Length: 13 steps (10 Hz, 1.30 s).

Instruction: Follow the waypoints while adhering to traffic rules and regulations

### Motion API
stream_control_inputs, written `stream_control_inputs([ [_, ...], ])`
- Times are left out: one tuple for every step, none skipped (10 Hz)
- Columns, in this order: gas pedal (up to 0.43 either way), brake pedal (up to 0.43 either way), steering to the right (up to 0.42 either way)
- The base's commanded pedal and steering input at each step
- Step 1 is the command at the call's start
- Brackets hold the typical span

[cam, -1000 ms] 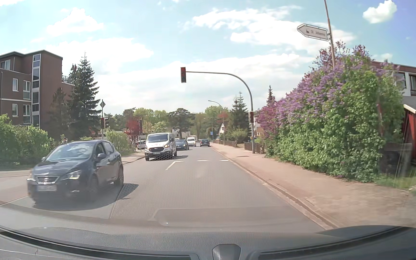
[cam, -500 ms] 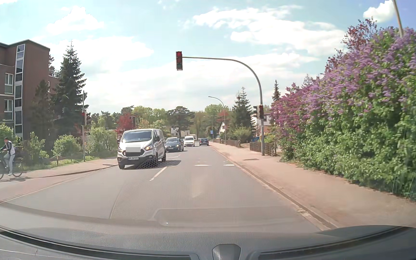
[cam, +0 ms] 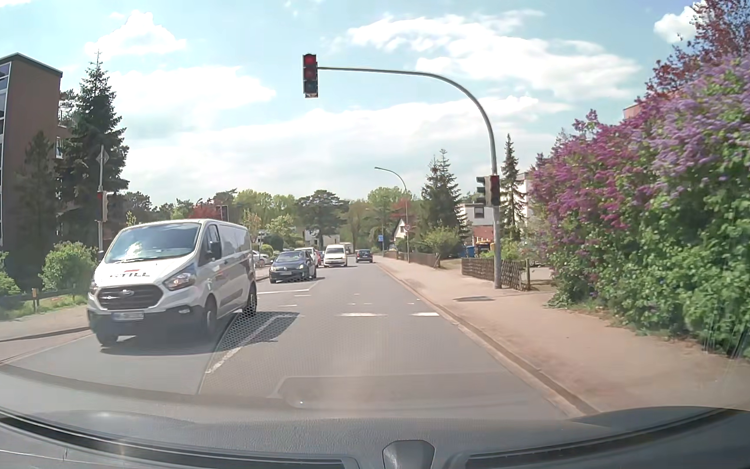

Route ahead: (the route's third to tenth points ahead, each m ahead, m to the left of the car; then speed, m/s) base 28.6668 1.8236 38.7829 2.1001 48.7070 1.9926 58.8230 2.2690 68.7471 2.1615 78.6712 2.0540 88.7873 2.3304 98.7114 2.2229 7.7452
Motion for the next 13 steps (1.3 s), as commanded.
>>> stream_control_inputs([
  [0.0,0.043,-0.001],
  [0.0,0.073,-0.001],
  [0.0,0.079,-0.001],
  [0.0,0.079,-0.002],
  [0.0,0.085,-0.004],
  [0.0,0.085,-0.005],
  [0.0,0.085,-0.006],
  [0.0,0.085,-0.006],
  [0.0,0.085,-0.006],
  [0.0,0.079,-0.007],
  [0.0,0.073,-0.009],
  [0.0,0.073,-0.011],
  [0.0,0.067,-0.011],
])
